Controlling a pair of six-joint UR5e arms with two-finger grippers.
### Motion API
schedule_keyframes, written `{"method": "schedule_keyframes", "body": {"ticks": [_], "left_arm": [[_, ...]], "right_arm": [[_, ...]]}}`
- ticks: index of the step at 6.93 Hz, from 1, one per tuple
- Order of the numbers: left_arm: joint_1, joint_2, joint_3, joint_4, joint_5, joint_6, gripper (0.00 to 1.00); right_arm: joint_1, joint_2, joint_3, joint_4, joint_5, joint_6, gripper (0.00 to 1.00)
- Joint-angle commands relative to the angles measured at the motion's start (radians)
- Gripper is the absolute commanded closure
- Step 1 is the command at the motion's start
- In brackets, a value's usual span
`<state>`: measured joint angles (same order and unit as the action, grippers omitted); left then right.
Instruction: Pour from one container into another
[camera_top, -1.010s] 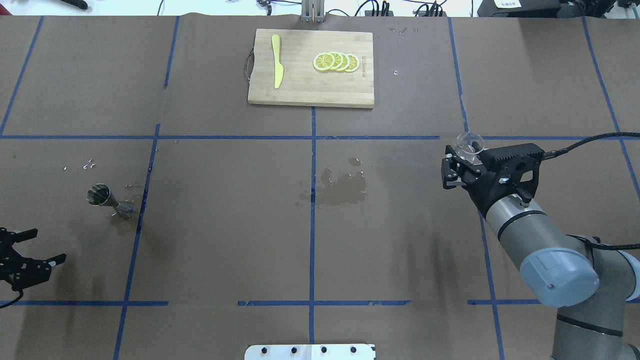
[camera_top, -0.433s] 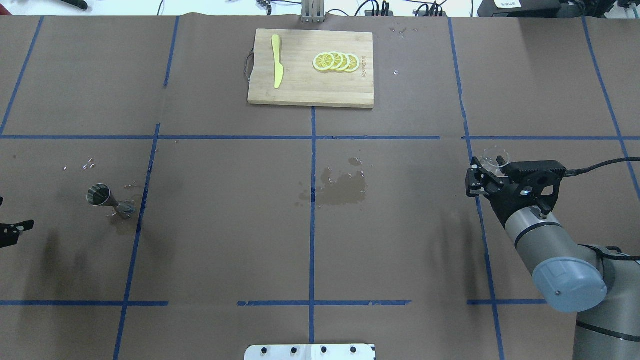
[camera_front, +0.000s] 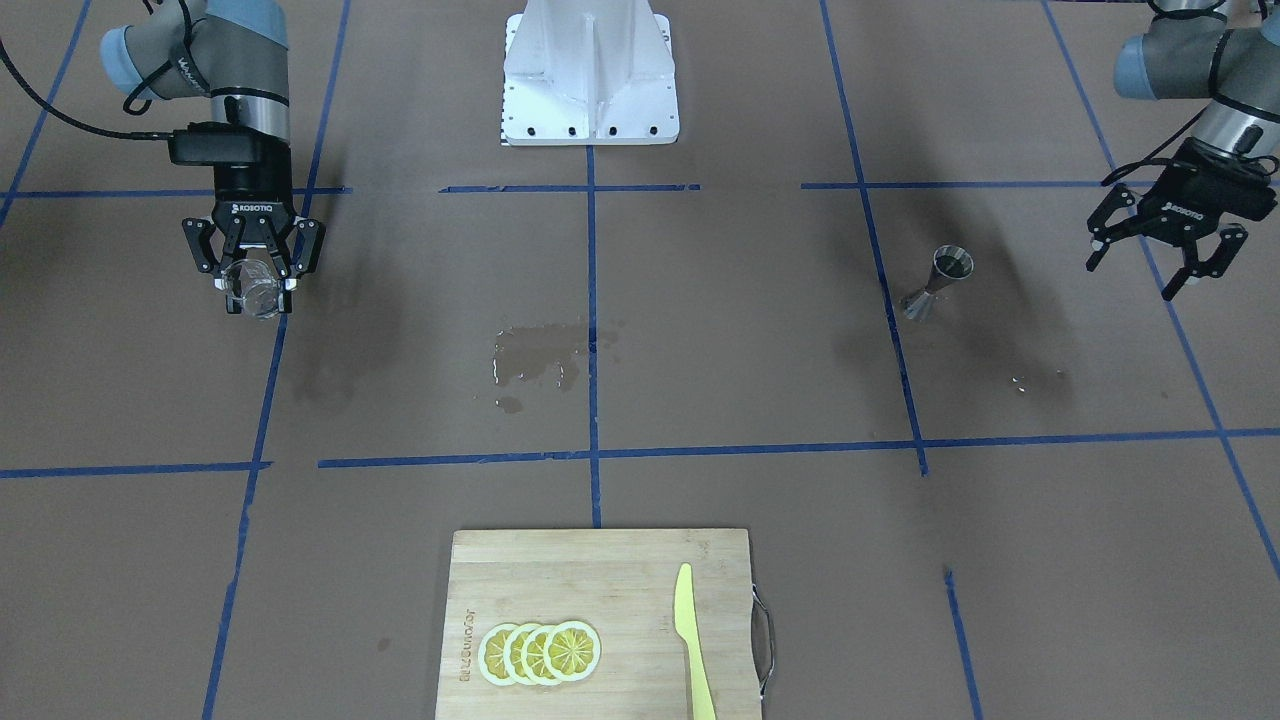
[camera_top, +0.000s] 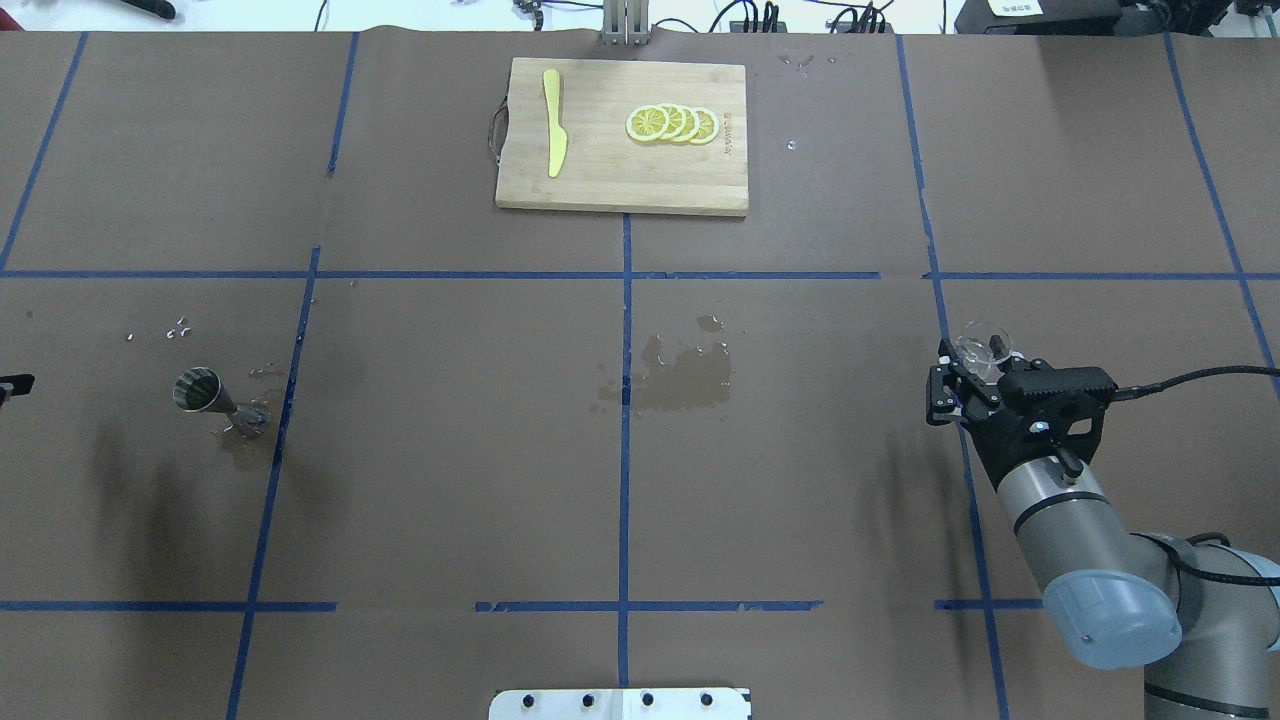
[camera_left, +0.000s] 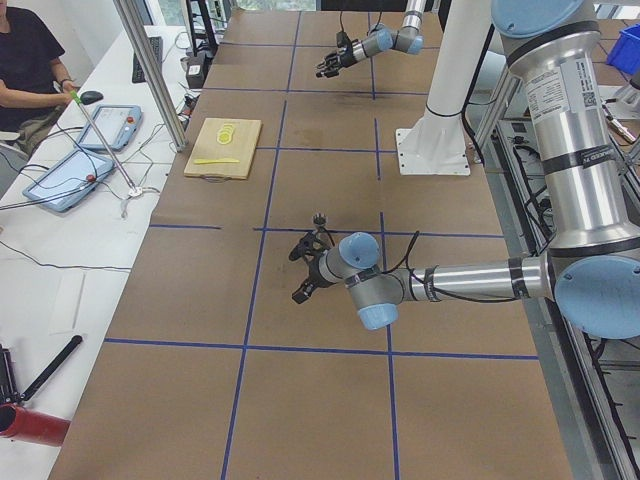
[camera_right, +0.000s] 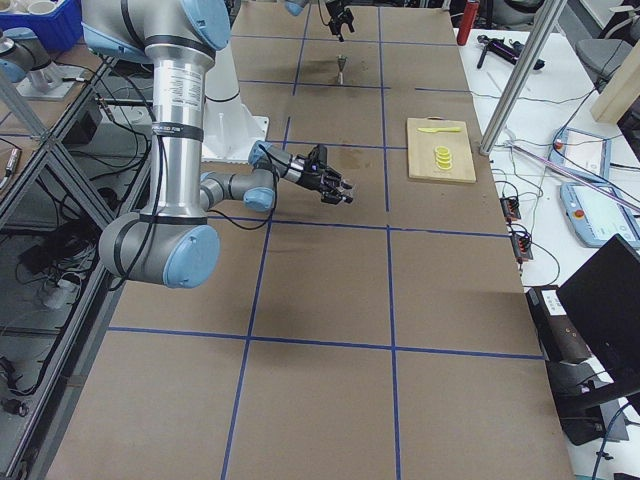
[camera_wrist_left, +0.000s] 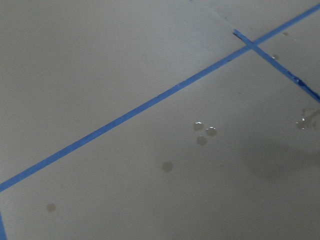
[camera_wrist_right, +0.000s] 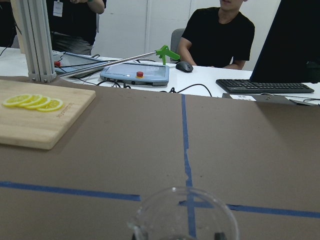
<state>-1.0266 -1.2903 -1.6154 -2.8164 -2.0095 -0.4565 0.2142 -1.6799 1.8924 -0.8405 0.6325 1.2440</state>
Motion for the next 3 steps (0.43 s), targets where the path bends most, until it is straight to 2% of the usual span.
{"method": "schedule_keyframes", "body": {"ticks": [1,3], "left_arm": [[-0.056,-0.014,-0.001,0.055,-0.06,0.004,0.0],[-0.058,-0.024,-0.008,0.054,-0.06,-0.01,0.0]], "right_arm": [[-0.035,-0.003,-0.155,0.225,-0.037,-0.015,1.0],[-0.042,-0.011,-0.2,0.273,-0.04,-0.014,1.0]]}}
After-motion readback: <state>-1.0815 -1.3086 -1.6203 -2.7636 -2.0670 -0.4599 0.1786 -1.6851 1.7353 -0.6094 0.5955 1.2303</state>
